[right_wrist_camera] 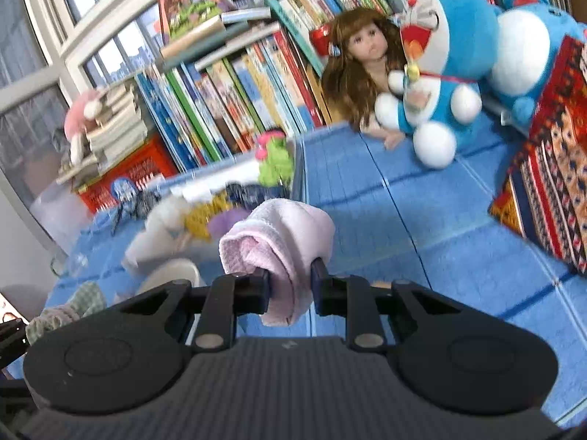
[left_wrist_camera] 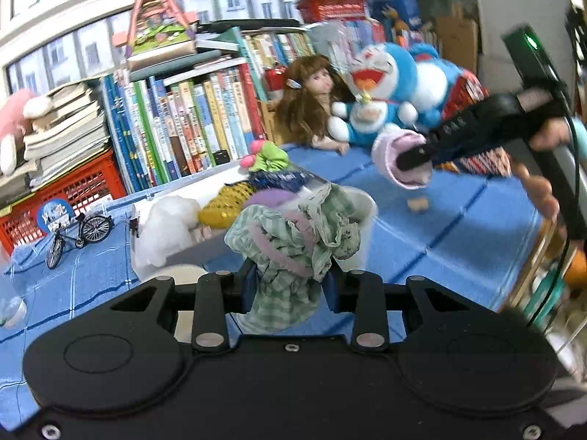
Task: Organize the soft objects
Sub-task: 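Carry the pink cloth over the tray with the right tool while the left tool carries the checked cloth there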
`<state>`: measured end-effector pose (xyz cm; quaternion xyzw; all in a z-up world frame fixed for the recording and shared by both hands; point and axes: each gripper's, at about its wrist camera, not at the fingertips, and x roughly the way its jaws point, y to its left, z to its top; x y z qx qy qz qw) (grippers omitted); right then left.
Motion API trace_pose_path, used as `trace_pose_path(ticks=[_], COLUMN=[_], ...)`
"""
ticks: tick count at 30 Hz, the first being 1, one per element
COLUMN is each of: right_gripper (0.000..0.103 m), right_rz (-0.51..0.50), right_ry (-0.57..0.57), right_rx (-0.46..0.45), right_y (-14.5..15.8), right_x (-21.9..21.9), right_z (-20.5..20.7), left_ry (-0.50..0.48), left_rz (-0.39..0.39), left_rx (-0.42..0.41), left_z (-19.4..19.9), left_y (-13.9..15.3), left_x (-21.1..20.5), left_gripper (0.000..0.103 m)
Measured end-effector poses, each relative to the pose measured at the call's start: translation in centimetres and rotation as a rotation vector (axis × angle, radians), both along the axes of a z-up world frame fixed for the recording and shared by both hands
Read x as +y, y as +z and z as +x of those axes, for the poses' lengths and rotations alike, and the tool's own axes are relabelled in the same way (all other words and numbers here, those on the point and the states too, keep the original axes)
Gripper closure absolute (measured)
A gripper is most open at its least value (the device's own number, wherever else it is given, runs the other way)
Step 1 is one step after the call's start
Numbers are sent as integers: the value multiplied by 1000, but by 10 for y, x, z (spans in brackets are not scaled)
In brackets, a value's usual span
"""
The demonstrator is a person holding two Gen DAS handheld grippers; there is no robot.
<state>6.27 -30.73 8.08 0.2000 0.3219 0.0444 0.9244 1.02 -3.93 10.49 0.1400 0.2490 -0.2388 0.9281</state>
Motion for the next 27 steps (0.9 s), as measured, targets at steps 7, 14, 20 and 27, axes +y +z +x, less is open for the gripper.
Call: trace_pose_path(ticks=[7,14,20,27], right_gripper=[77,77,76,76], right_rz=[17,20,-46,-86], right_ry=[19,35,116,162], right_rx=[-63,-29,6,64], right_y=[32,47,46,32], right_x=[6,23,52,79], right_z=[28,73,108,141], left_ry=[91,143,172,225], left_rz=[-67,-119,-133,-143], left_rx=[4,134,272,385], left_z=[51,119,174,226], left_y=[48,67,51,24], left_x=[31,42,38,35], left_gripper=[69,69,69,69])
